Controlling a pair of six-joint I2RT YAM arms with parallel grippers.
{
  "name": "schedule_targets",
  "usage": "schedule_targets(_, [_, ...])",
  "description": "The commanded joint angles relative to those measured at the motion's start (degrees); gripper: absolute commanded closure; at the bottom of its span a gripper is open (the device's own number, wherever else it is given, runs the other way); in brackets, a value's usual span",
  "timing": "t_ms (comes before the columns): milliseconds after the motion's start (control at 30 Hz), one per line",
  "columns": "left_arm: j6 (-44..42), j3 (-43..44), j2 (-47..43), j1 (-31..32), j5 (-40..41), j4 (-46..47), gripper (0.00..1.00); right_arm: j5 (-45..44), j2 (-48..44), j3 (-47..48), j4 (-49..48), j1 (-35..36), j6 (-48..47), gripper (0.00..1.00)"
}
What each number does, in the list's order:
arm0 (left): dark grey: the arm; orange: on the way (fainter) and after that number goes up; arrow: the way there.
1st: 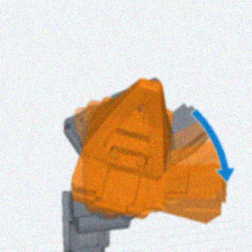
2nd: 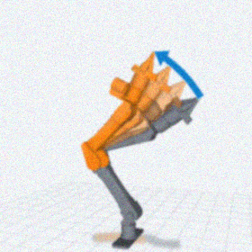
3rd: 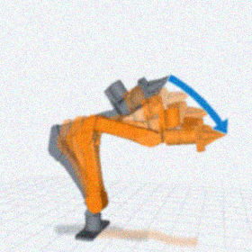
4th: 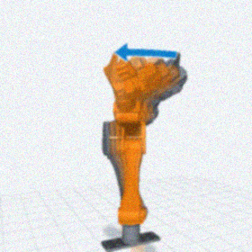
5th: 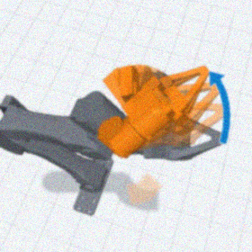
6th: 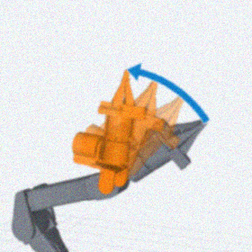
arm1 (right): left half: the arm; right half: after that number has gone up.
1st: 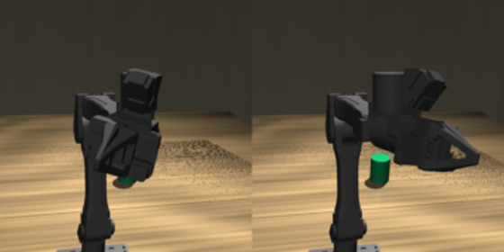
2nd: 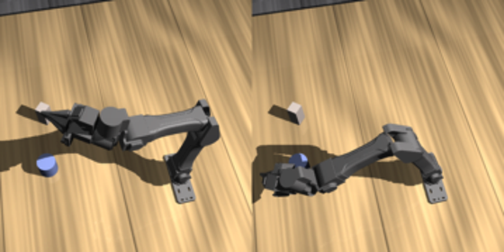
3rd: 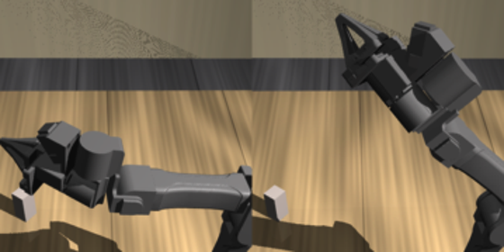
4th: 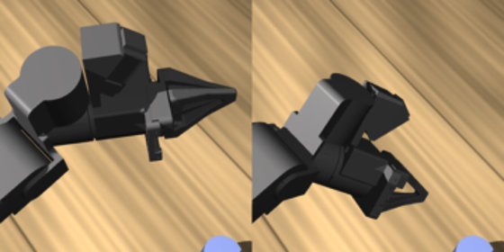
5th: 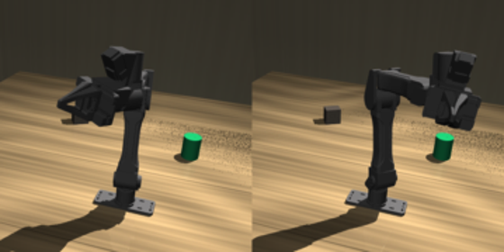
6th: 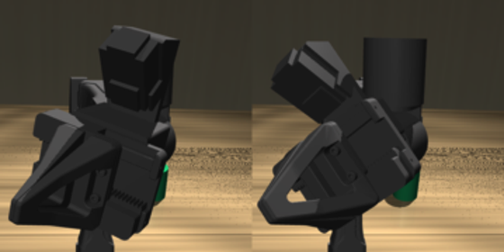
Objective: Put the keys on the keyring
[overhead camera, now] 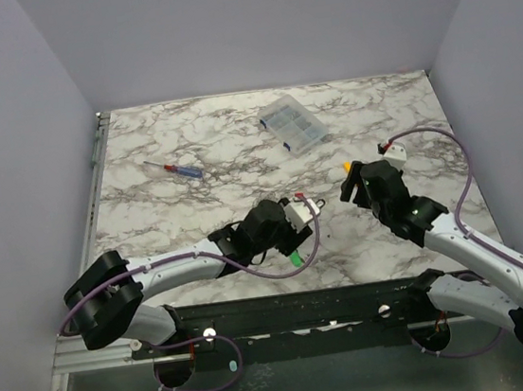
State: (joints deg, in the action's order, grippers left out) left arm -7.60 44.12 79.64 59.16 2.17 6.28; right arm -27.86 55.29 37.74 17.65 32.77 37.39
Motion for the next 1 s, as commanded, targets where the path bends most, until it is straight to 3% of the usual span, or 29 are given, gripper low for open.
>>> schedule_targets(0, [-1.5, -5.7, 0.4, 1.8, -1.5, 9.0, 0.42, 1.5, -0.2, -1.4, -0.9, -0.1, -1.2, 0.24])
schedule_targets(333, [-2.0, -8.5, 6.5, 2.5, -1.9, 16.1, 0.57, 4.0, -0.8, -3.0, -2.6, -0.1, -3.0, 0.24])
schedule_targets(967, [-4.8, -6.3, 16.2, 3.9, 2.2, 19.8, 0.58, 6.4, -2.6, -4.1, -2.7, -0.1, -5.4, 0.23])
